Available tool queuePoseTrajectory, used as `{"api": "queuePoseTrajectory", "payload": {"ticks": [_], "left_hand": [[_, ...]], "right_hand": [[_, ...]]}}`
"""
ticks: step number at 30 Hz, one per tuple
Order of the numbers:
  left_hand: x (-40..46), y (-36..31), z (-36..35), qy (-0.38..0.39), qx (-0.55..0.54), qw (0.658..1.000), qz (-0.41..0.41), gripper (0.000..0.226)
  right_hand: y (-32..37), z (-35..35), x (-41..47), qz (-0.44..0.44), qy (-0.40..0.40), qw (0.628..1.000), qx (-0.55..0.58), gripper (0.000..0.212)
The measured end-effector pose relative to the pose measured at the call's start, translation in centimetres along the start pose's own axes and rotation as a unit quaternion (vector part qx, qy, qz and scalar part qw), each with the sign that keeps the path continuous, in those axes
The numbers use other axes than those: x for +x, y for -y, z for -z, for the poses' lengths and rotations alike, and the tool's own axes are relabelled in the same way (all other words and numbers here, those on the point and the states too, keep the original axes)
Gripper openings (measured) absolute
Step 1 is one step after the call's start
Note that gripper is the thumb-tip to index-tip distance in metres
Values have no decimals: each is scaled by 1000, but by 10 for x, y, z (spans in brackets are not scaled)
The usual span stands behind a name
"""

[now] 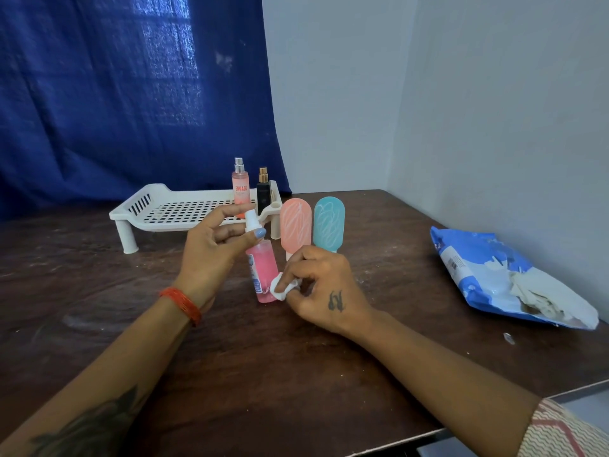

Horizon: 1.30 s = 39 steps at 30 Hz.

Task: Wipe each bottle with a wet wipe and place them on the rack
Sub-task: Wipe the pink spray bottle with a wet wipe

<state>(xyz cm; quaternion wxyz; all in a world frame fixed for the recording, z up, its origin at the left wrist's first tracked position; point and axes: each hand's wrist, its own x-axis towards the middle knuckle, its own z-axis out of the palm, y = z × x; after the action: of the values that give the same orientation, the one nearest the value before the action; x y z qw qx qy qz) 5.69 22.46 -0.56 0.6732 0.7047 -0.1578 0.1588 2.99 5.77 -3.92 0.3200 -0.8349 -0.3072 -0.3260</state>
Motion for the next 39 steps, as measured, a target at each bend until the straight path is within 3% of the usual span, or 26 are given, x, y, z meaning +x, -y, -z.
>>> {"api": "queuePoseTrajectory", "payload": {"ticks": [4, 12, 16, 18, 27, 34, 37, 39], "left_hand": [[0, 1, 1, -5, 2, 1000, 3, 45], [0, 0, 0, -5, 4, 1000, -1, 43], [0, 0, 0, -10, 0, 1000, 0, 44], [-1, -1, -1, -14, 6, 1000, -4, 45], [-2, -3, -3, -14, 8, 1000, -3, 47], [-1, 0, -2, -17, 9, 1000, 0, 45], [0, 0, -1, -23, 6, 1000, -1, 43], [0, -1, -1, -25, 1, 1000, -1, 40]], "right_hand": [[1, -2, 0, 6, -16, 1000, -3, 15], [1, 2, -2, 33, 66, 996, -47, 16], [0, 1, 2, 38, -67, 997, -23, 15], [1, -1, 4, 46, -97, 994, -24, 17], [4, -2, 1, 120, 21, 989, -89, 19], [8, 2, -1, 124, 109, 982, -93, 20], [3, 7, 0, 91, 91, 987, -94, 16], [0, 7, 1, 67, 22, 995, -73, 14]]}}
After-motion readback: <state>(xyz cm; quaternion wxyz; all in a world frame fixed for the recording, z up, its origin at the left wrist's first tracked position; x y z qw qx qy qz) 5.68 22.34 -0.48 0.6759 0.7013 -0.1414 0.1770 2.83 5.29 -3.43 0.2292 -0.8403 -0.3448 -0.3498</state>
